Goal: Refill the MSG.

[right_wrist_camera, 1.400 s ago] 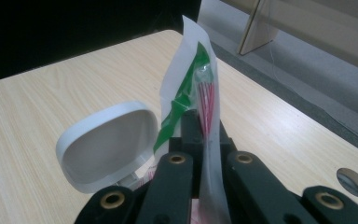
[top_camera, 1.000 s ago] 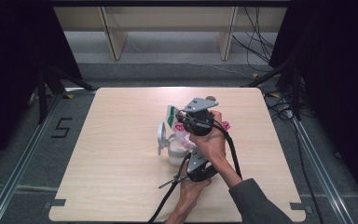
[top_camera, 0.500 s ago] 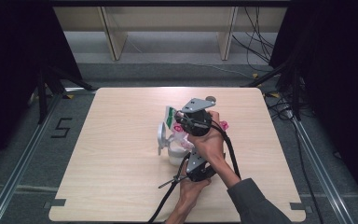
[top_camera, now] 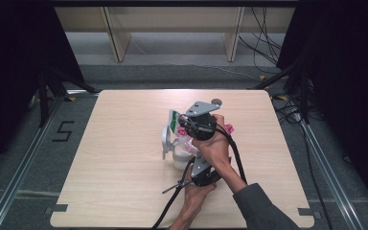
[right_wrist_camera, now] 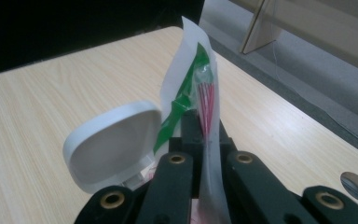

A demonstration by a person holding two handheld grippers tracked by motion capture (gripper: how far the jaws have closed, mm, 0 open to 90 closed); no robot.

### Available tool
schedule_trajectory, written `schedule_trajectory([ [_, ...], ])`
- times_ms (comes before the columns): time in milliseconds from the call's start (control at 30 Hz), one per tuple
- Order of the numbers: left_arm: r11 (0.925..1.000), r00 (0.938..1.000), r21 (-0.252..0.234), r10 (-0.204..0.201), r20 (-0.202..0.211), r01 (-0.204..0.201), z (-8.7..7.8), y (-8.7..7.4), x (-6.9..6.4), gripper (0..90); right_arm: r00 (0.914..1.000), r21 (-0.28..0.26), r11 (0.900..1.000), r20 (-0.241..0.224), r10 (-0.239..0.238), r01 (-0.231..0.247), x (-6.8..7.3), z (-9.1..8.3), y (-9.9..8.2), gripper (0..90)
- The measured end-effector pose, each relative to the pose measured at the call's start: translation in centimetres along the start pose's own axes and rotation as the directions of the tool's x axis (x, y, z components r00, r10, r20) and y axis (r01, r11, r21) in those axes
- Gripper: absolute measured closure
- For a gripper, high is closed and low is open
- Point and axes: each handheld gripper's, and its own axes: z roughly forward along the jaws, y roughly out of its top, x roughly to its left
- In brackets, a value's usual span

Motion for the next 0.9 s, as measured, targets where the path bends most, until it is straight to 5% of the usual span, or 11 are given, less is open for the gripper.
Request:
schedule_trajectory([
  [67,1.0000,1.0000,0.006,0.003,-0.006,-0.003,-0.1,0.1,0.0,76.0,0.9995,-0.012,0.9994,-0.004,0.032,-0.032,0.1,-0.1,0.0,90.0],
  [167,1.0000,1.0000,0.001,0.004,0.004,-0.004,0.0,0.0,0.0,76.0,0.9999,-0.012,0.9999,0.004,-0.012,0.012,0.0,0.0,0.0,90.0],
  [267,1.0000,1.0000,0.000,-0.001,0.004,0.001,0.1,0.0,0.0,76.0,0.9997,-0.009,0.9997,-0.002,0.024,-0.024,0.0,-0.1,-0.1,90.0],
  [333,0.9945,0.9965,-0.065,-0.081,0.019,0.083,0.5,-0.1,-0.6,76.0,1.0000,-0.001,1.0000,-0.006,-0.003,0.003,0.0,0.1,-0.1,90.0],
  [367,0.9983,0.9991,0.040,0.043,-0.005,-0.043,-0.1,0.0,0.3,76.0,1.0000,0.001,1.0000,-0.001,-0.005,0.005,0.1,0.1,-0.1,90.0],
  [467,0.9979,0.9989,0.046,0.047,-0.007,-0.046,-0.2,0.1,0.4,76.0,1.0000,-0.008,1.0000,-0.002,0.001,-0.001,0.0,0.0,0.0,90.0],
  [500,0.9981,0.9986,0.039,0.045,0.028,-0.046,0.0,0.1,0.5,76.0,0.9999,-0.005,0.9999,-0.001,0.012,-0.012,0.1,0.0,0.0,90.0],
  [567,0.9991,0.9991,0.042,-0.010,0.041,0.008,0.1,-0.1,0.1,76.0,1.0000,0.005,1.0000,0.002,-0.006,0.006,0.2,0.3,0.0,90.0],
  [900,0.9989,0.9991,0.047,-0.005,0.043,0.003,0.1,0.1,0.2,76.0,0.9999,-0.008,0.9999,-0.001,0.013,-0.013,0.1,0.0,0.0,90.0],
])
